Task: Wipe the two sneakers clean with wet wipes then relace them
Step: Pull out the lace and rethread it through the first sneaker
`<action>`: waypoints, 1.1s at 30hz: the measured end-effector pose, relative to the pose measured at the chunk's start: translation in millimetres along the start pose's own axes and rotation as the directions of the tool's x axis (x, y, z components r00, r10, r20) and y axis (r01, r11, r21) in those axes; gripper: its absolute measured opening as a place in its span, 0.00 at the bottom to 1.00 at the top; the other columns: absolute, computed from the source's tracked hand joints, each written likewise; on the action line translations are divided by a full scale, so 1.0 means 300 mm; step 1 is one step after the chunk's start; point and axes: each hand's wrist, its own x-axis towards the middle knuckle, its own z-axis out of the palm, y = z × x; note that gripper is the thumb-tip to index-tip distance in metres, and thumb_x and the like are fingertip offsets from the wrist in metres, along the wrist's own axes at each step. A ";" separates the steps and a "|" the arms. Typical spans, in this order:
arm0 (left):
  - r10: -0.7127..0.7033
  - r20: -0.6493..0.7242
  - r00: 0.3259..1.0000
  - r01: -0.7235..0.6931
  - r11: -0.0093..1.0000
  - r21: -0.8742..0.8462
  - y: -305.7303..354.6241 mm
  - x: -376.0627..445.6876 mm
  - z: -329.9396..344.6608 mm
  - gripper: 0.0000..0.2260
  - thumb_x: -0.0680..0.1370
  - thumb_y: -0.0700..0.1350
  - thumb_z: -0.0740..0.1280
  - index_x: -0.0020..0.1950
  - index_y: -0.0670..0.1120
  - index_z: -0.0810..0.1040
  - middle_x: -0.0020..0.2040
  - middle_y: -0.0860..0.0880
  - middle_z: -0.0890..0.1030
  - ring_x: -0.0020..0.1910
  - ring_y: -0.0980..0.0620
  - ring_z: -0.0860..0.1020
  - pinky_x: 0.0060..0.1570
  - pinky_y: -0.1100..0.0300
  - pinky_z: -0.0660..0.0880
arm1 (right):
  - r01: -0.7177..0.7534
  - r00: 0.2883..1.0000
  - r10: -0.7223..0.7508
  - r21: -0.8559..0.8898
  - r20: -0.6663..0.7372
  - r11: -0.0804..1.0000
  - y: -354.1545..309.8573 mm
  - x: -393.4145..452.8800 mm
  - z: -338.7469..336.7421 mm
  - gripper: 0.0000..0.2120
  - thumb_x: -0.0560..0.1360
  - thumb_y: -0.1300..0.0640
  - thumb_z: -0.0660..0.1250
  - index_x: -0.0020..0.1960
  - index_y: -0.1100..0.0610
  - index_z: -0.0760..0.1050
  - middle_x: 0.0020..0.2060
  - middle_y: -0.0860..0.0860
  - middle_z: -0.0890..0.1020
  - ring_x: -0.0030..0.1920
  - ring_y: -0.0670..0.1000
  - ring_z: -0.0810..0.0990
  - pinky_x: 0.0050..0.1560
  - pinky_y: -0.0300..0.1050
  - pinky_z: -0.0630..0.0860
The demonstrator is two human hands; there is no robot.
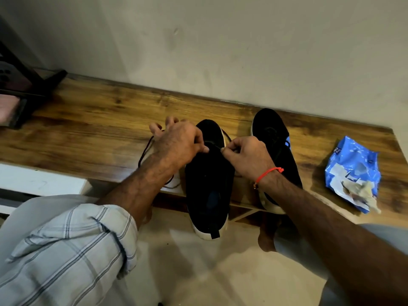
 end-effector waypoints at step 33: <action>0.068 0.014 0.998 -0.066 0.990 -0.126 0.033 -0.030 0.044 0.06 0.76 0.59 0.72 0.46 0.60 0.80 0.67 0.60 0.75 0.71 0.49 0.64 0.66 0.35 0.59 | 0.026 0.999 -0.026 -0.018 -0.025 1.000 0.001 -0.004 0.009 0.08 0.74 0.55 0.71 0.36 0.54 0.81 0.32 0.44 0.80 0.37 0.43 0.80 0.49 0.44 0.80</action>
